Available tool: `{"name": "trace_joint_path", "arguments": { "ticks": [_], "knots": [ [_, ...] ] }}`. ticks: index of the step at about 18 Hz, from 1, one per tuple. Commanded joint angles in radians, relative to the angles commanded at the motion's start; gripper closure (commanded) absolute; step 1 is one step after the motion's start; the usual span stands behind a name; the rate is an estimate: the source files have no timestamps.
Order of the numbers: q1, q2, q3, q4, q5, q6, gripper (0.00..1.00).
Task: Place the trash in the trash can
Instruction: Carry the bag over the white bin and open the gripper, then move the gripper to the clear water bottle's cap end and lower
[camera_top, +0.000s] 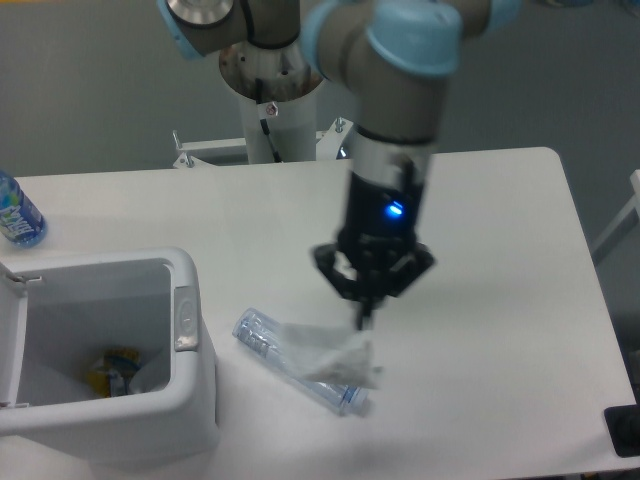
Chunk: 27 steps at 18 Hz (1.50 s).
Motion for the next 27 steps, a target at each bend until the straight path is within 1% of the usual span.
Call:
{"name": "trace_joint_path", "arguments": {
  "ticks": [2, 6, 7, 8, 9, 10, 12, 14, 16, 18, 19, 20, 21, 23, 24, 26, 27],
  "knots": [
    [-0.083, 0.0, -0.014, -0.001, 0.006, -0.002, 1.0],
    [-0.204, -0.001, -0.038, -0.001, 0.018, -0.002, 1.0],
    [-0.224, 0.0, -0.058, -0.002, 0.017, -0.002, 0.79],
    [-0.233, 0.009, -0.067, 0.002, 0.017, 0.001, 0.29],
    [-0.235, 0.012, -0.06, 0.0, 0.012, 0.0, 0.06],
    [-0.235, 0.018, -0.064, -0.001, 0.006, -0.009, 0.0],
    [-0.227, 0.028, -0.069, 0.0, 0.009, -0.078, 0.0],
    [-0.195, 0.028, -0.069, 0.0, 0.012, -0.107, 0.0],
    [-0.14, 0.028, -0.072, -0.001, 0.012, -0.133, 0.0],
    [-0.061, 0.014, -0.084, -0.003, 0.017, -0.22, 0.0],
    [-0.028, -0.006, -0.109, -0.005, 0.018, -0.262, 0.0],
    [-0.005, -0.027, -0.147, 0.002, 0.018, -0.278, 0.0],
    [0.015, -0.047, -0.169, 0.005, 0.032, -0.278, 0.0],
    [0.067, -0.089, -0.179, 0.006, 0.07, -0.276, 0.0],
    [0.084, -0.136, -0.169, 0.006, 0.093, -0.276, 0.0],
    [0.099, -0.175, -0.175, 0.009, 0.129, -0.278, 0.0],
    [0.099, -0.192, -0.179, 0.02, 0.147, -0.284, 0.0]
  ]
}}
